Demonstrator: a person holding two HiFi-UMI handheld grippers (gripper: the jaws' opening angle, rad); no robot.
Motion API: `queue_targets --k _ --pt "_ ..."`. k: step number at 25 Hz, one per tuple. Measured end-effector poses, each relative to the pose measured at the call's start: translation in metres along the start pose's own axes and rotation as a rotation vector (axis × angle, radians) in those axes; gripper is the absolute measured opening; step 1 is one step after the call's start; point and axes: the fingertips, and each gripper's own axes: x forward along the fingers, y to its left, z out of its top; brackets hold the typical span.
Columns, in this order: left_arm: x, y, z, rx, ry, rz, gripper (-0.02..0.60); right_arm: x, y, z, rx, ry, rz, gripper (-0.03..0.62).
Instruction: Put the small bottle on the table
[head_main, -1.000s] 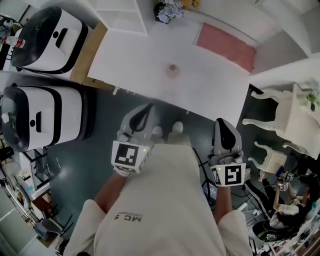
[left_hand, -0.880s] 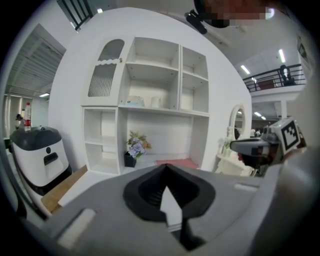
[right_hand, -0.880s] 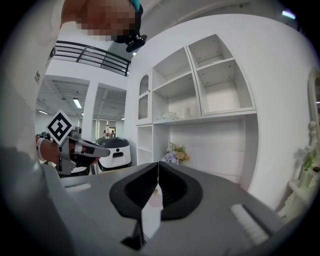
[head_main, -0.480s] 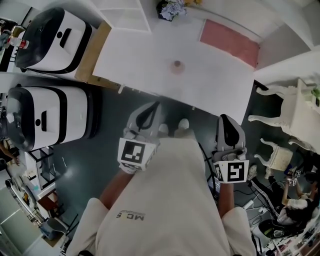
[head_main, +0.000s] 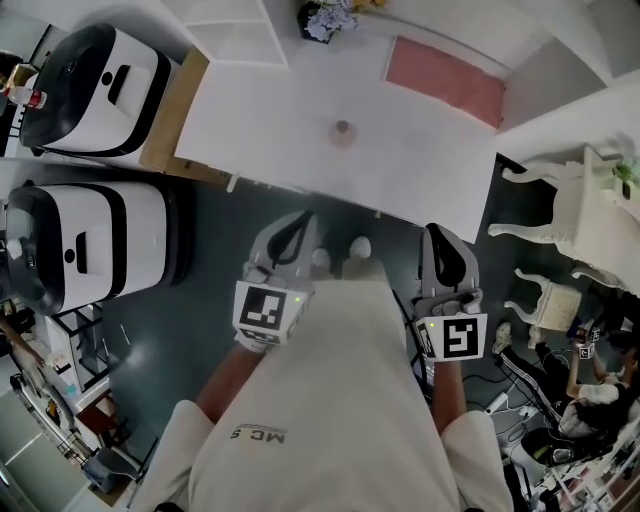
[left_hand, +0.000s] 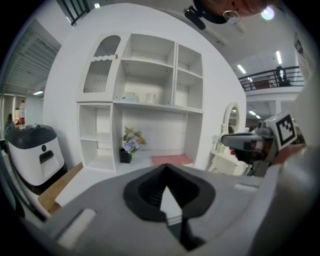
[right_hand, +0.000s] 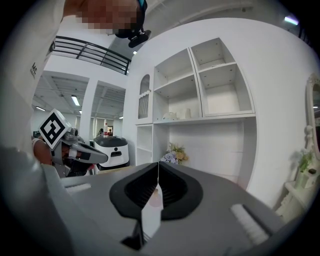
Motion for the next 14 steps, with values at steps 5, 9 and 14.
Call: queue_targets --k 5,9,14 --pt "-0.001 -0.002 -0.005 -0.014 0.006 -0.014 0.0 0.0 0.006 0.002 -0.002 0.0 -0.001 -0.009" --pt "0.001 -0.005 -0.004 -0.017 0.006 -0.022 0.0 -0.001 0.006 0.005 -0.001 0.003 -0.002 -0.01" --pt "-0.003 -0.003 0.001 -0.017 -0.005 -0.014 0.0 -0.001 0.008 0.011 -0.001 0.003 0.006 -0.01"
